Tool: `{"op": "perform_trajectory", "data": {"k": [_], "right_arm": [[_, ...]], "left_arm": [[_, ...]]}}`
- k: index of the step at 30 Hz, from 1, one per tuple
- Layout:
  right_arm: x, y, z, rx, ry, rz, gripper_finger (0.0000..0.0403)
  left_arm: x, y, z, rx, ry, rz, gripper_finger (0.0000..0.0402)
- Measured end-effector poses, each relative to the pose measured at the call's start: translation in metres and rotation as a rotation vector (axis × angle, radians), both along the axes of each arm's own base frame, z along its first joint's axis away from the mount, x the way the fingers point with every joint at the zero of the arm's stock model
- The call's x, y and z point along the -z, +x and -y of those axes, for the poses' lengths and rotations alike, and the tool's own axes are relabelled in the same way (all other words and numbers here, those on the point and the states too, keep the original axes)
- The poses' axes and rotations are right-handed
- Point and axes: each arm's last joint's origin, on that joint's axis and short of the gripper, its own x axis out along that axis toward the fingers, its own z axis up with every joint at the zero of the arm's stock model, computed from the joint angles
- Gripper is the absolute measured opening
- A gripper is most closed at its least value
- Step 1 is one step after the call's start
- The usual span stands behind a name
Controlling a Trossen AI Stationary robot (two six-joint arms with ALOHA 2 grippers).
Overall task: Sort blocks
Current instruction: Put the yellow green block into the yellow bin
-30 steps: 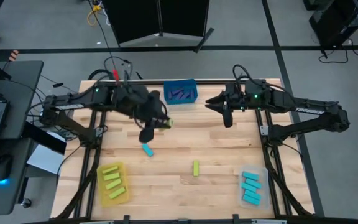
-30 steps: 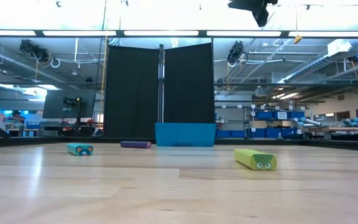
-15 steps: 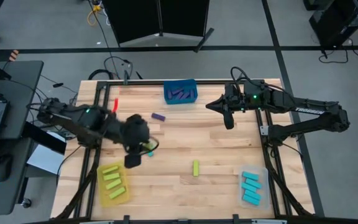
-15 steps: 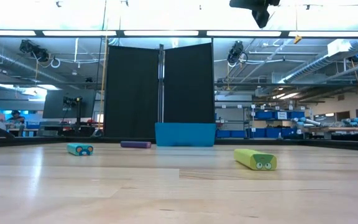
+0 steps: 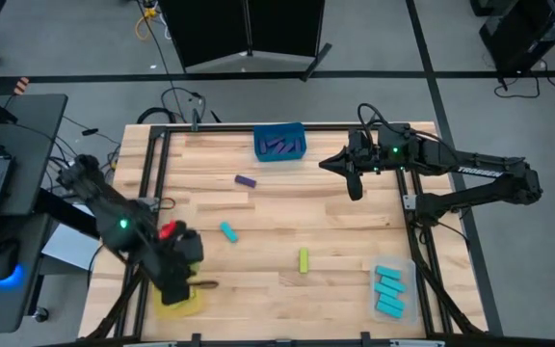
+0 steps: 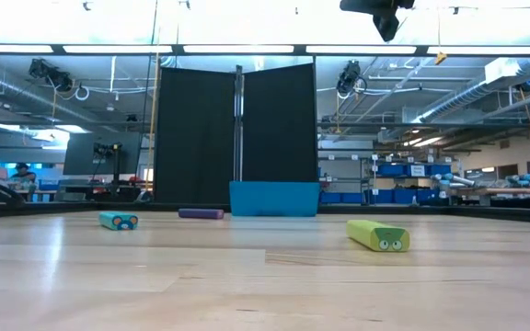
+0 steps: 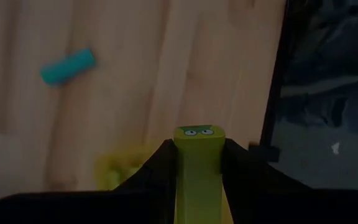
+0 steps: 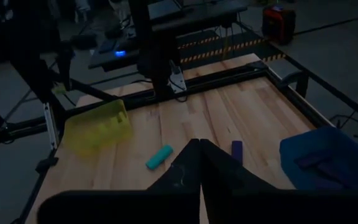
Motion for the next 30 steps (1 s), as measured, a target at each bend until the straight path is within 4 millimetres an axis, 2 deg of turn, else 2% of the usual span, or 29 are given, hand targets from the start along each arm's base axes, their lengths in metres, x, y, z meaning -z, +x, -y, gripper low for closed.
{"op": "perform_trajectory", "data": {"k": [9,17,23,30], "right_arm": [[0.0,0.0,0.0,0.009,0.029,0.002,0.0024],[0.0,0.0,-0.001,0.011,0.046,0.004,0.0015],[0.0,0.0,-0.001,0.018,0.069,0.006,0.0025],[0.0,0.0,-0.001,0.02,0.073,0.006,0.0021]], "left_arm": [[0.086,-0.019,0.037,-0.049,-0.111,-0.094,0.0103],[0.147,-0.029,0.032,-0.098,-0.108,-0.119,0.0103],[0.173,-0.036,0.023,-0.145,-0.094,-0.152,0.0103],[0.178,-0.037,0.023,-0.146,-0.12,-0.157,0.0103]]}}
